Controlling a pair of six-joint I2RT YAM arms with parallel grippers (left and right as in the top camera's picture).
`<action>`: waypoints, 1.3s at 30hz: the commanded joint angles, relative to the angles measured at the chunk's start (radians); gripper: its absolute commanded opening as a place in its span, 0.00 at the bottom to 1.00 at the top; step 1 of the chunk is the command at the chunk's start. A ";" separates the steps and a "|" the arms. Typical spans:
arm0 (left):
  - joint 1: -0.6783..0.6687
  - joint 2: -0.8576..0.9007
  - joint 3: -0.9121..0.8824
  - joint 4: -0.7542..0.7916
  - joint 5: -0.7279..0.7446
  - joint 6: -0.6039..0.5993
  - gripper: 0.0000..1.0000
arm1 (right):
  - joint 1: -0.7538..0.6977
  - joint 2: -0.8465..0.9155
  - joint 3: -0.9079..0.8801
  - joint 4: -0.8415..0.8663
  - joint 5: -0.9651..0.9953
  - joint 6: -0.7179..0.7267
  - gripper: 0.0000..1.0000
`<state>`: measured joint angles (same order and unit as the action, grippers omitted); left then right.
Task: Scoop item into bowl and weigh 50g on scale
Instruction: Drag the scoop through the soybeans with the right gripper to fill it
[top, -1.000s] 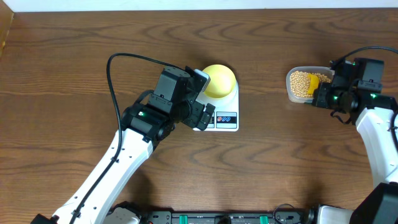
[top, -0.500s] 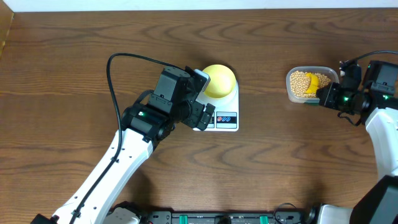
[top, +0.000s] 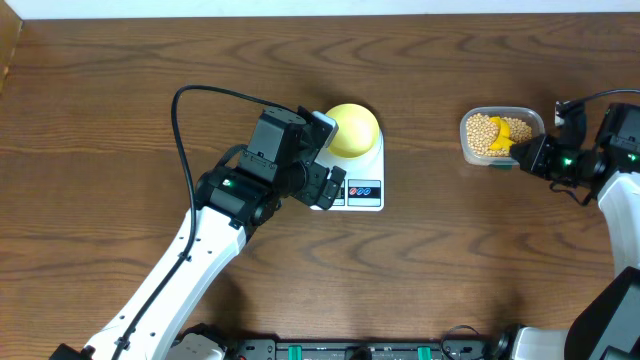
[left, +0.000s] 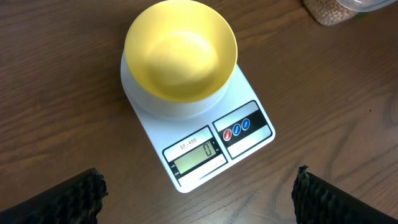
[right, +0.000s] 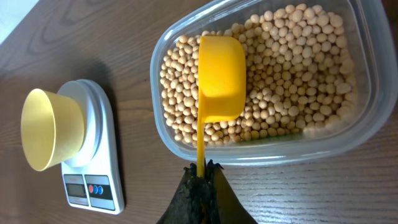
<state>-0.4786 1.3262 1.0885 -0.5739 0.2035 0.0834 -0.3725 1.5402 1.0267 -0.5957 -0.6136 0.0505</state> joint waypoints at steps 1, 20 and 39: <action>0.004 -0.002 0.003 0.003 -0.013 0.010 0.98 | -0.008 0.005 -0.009 -0.008 -0.051 -0.011 0.01; 0.004 -0.002 0.003 0.003 -0.013 0.010 0.98 | -0.029 0.005 -0.010 -0.019 -0.078 0.017 0.01; 0.004 -0.002 0.003 0.003 -0.013 0.010 0.98 | -0.090 0.072 -0.010 -0.001 -0.219 0.023 0.01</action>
<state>-0.4786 1.3262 1.0885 -0.5739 0.2035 0.0834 -0.4530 1.5822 1.0252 -0.5976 -0.7479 0.0677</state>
